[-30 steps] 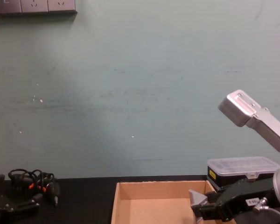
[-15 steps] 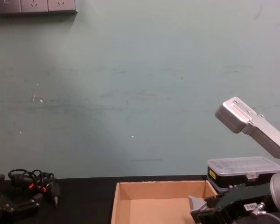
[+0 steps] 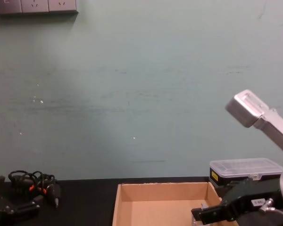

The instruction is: Use one hand to pick up the angle iron from the table and place it into the box.

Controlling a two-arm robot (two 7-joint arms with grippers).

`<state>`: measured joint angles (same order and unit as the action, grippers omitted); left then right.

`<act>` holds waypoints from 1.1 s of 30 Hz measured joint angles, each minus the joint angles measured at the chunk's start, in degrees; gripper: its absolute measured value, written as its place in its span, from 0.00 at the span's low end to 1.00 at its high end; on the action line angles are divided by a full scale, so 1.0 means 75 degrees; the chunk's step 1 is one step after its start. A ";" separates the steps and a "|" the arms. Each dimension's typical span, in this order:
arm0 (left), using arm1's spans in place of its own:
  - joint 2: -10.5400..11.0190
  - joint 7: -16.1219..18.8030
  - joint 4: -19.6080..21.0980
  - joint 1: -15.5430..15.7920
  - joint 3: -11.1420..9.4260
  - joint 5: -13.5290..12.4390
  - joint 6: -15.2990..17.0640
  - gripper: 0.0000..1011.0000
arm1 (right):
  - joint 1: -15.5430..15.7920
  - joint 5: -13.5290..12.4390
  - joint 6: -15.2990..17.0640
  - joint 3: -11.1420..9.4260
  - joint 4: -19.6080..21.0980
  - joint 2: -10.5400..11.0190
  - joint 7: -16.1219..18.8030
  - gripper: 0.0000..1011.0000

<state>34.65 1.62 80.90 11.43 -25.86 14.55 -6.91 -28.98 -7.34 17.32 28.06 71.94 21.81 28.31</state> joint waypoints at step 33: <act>0.0000 0.0000 0.0000 0.0000 0.0000 0.0000 0.0000 0.99 | 0.1780 -0.1528 0.0640 -0.0583 0.4380 0.2397 0.1250 0.99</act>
<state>34.65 1.62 80.90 11.43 -25.86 14.54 -6.91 -15.63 -18.80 22.11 23.69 104.79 39.79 37.69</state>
